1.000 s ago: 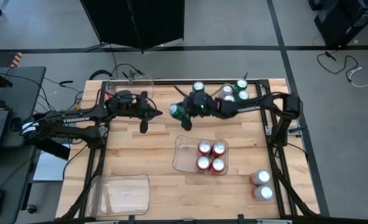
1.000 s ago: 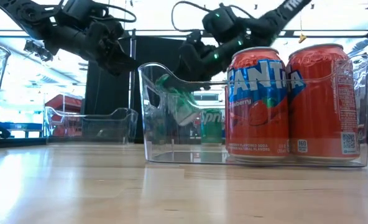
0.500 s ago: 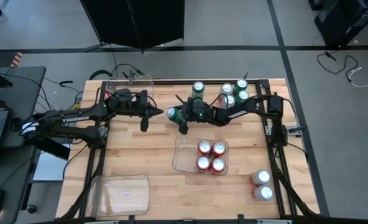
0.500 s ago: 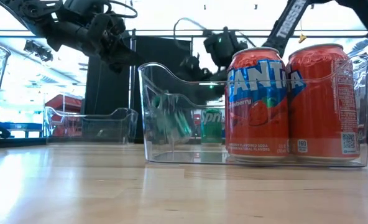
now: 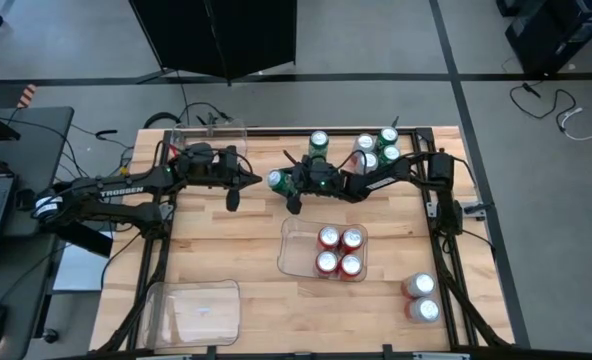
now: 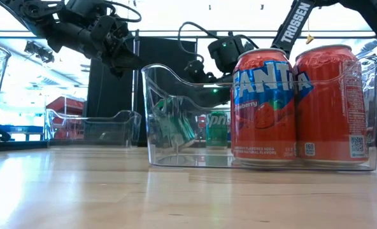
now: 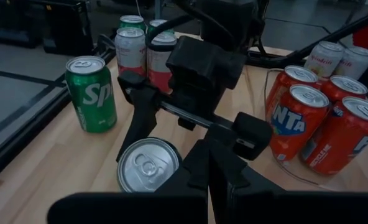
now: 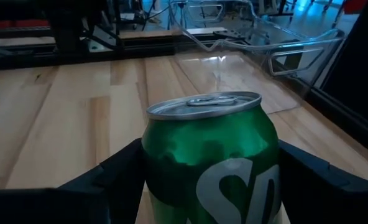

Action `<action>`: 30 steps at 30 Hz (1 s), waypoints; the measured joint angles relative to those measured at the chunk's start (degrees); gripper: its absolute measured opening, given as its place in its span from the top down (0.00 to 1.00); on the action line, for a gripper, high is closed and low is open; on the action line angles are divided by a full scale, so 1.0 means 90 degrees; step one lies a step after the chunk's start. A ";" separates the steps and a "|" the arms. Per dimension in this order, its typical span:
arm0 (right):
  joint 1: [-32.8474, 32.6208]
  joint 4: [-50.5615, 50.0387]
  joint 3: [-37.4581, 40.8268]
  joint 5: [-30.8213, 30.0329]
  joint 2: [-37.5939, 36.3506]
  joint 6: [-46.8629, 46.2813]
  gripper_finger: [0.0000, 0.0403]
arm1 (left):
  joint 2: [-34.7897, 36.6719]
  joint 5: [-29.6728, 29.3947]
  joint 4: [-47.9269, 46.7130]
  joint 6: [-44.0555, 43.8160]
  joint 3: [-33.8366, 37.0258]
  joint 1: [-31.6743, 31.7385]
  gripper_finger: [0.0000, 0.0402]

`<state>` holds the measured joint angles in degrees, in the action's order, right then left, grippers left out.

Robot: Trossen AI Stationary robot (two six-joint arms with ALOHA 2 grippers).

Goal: Sort soda cans
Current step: Put the sprite soda can into the top left transparent bin

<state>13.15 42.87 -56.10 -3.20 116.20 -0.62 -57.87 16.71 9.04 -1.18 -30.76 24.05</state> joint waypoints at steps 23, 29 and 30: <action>-0.0012 -0.3698 -0.0954 0.0346 -0.0409 -0.0266 0.24 | -0.0002 -0.0002 -0.0414 -0.0082 0.0000 0.0000 1.00; 0.0027 -0.6824 -0.3023 0.0627 -0.0258 -0.0291 0.23 | -0.0002 -0.0030 -0.0473 -0.0075 0.0000 0.0000 1.00; 0.0042 -0.7214 -0.3315 0.0702 -0.0167 -0.0291 0.23 | -0.0002 -0.0032 -0.0478 -0.0072 0.0000 0.0000 1.00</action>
<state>13.52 -22.05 -85.93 3.12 114.70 -3.25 -57.89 16.43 4.73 -1.82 -30.76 24.05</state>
